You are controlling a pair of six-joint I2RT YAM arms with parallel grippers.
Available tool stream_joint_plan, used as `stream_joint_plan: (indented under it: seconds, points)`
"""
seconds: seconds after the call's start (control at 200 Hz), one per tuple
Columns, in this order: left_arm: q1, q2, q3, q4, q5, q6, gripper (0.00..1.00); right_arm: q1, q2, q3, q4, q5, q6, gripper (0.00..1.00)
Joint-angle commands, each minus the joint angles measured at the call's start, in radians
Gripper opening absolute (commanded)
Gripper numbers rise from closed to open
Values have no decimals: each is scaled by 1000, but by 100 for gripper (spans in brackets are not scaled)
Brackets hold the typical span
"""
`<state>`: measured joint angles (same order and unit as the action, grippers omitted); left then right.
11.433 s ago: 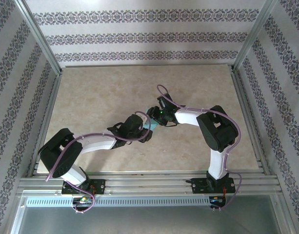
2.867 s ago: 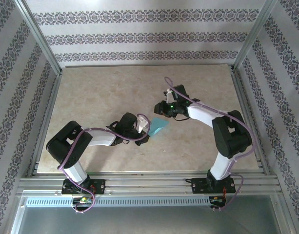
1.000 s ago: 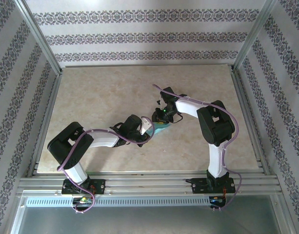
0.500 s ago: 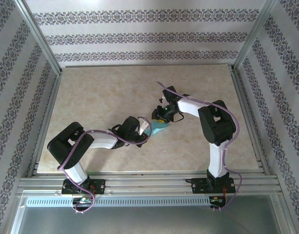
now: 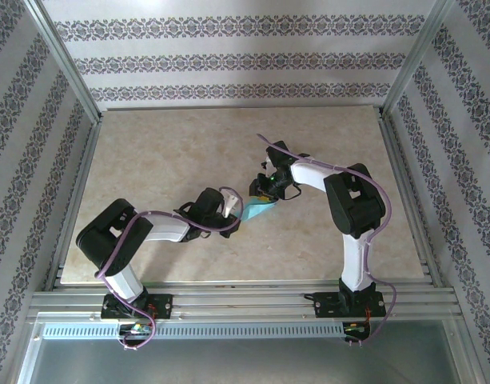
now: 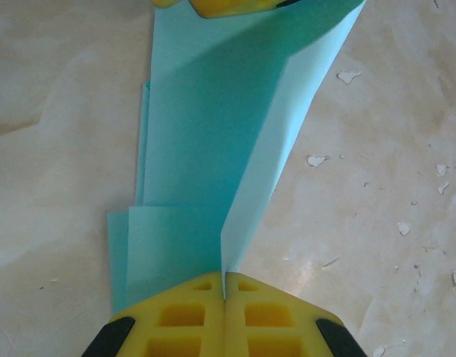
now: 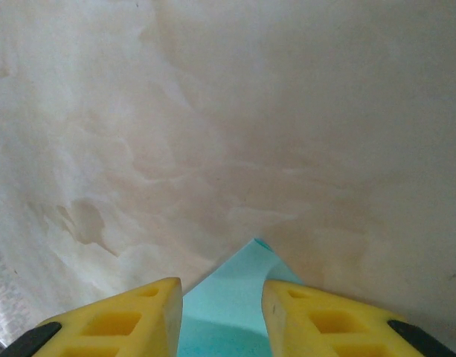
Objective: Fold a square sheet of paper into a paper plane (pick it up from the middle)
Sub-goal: Fold the wing for the fifth time at the center of the table.
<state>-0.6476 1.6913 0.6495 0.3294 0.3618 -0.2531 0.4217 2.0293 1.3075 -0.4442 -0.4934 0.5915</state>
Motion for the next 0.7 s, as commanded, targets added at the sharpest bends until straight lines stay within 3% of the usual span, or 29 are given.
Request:
stream_joint_plan:
  seconds: [0.0,0.445,0.695]
  points:
    - [24,16,22,-5,31,-29,6,9,55,0,-90,76,-36,40]
    - [46,55,154,-231,168,72,1,9,52,25,-90,62,-49,43]
    - [48,84,153,-208,189,36,0,-40,-31,11,68,-75,39,57]
